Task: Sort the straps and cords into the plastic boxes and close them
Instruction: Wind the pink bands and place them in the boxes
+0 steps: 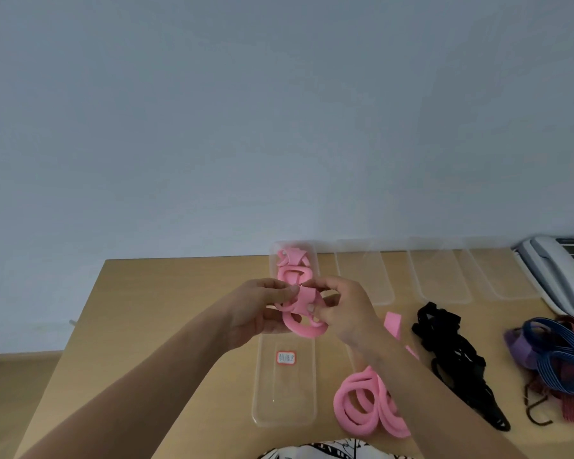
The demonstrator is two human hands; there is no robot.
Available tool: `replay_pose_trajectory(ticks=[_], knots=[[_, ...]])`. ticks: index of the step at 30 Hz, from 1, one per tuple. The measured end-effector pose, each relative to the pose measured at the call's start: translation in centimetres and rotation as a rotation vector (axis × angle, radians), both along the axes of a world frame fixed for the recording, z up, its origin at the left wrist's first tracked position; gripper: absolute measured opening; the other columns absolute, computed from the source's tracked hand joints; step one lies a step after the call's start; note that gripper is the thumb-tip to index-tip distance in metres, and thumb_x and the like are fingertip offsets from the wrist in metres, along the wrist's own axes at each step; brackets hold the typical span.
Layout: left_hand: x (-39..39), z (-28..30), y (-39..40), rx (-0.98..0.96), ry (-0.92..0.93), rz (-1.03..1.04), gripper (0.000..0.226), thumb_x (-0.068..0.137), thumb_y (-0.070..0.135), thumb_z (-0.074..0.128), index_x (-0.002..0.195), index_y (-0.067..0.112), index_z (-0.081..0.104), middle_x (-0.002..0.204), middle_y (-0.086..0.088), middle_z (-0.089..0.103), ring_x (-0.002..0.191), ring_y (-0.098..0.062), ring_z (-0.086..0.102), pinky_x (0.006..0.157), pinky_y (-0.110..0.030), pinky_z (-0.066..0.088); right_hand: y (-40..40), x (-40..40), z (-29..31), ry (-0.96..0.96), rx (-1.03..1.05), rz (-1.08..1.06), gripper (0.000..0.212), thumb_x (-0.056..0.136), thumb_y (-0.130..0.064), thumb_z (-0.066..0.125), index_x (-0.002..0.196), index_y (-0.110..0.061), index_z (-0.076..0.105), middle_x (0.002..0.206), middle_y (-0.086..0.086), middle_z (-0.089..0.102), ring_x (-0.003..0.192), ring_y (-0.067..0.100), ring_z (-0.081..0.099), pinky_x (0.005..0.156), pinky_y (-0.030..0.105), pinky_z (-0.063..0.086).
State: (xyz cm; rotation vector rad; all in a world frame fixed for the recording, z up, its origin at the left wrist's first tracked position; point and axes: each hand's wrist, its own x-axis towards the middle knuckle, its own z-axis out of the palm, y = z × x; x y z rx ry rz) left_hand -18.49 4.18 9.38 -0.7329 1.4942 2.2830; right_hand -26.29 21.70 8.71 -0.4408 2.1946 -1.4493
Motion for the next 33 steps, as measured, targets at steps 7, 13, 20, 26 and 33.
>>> replay_pose_trajectory(ticks=[7, 13, 20, 26, 33], knots=[[-1.8, -1.2, -0.3, -0.001, -0.126, 0.093, 0.016, 0.086, 0.004, 0.072, 0.1, -0.004, 0.074, 0.105, -0.027, 0.074, 0.086, -0.036, 0.074, 0.076, -0.042, 0.063, -0.2, -0.1, -0.9, 0.273, 0.08, 0.09, 0.045, 0.082, -0.005, 0.079, 0.124, -0.018, 0.07, 0.121, 0.0, 0.065, 0.101, 0.016, 0.066, 0.09, 0.032, 0.056], [-3.0, -2.2, -0.3, 0.035, -0.217, 0.233, 0.013, 0.086, 0.0, 0.069, 0.092, -0.012, 0.071, 0.084, -0.025, 0.072, 0.065, -0.031, 0.073, 0.056, -0.034, 0.061, -0.2, -1.1, -2.2, 0.322, 0.165, 0.355, 0.089, 0.065, -0.025, 0.093, 0.143, -0.015, 0.052, 0.133, -0.014, 0.046, 0.12, 0.002, 0.048, 0.093, -0.005, 0.026], [-3.2, -3.1, -0.7, 0.008, -0.157, 0.168, 0.018, 0.087, -0.002, 0.071, 0.104, -0.008, 0.072, 0.094, -0.023, 0.073, 0.083, -0.039, 0.072, 0.075, -0.042, 0.063, -1.1, -3.2, -2.8, 0.336, 0.161, 0.263, 0.042, 0.077, -0.02, 0.085, 0.116, -0.016, 0.071, 0.109, -0.007, 0.062, 0.088, 0.009, 0.062, 0.079, 0.012, 0.048], [-3.0, -3.3, -0.5, -0.07, -0.036, 0.117, 0.037, 0.082, -0.001, 0.079, 0.117, 0.001, 0.069, 0.112, -0.018, 0.073, 0.096, -0.027, 0.075, 0.082, -0.032, 0.061, -1.9, -3.4, -3.6, 0.24, 0.136, 0.105, 0.021, 0.085, -0.011, 0.078, 0.105, -0.015, 0.073, 0.1, 0.0, 0.071, 0.078, 0.019, 0.068, 0.068, 0.034, 0.057], [-2.6, -3.7, -0.6, -0.307, 0.043, 0.054, 0.048, 0.075, -0.002, 0.084, 0.119, 0.01, 0.069, 0.112, -0.008, 0.075, 0.105, -0.025, 0.072, 0.095, -0.036, 0.058, -2.1, -3.1, -3.6, 0.161, 0.164, 0.08, 0.019, 0.091, -0.013, 0.073, 0.11, -0.014, 0.072, 0.106, -0.001, 0.071, 0.083, 0.019, 0.07, 0.072, 0.045, 0.061]])
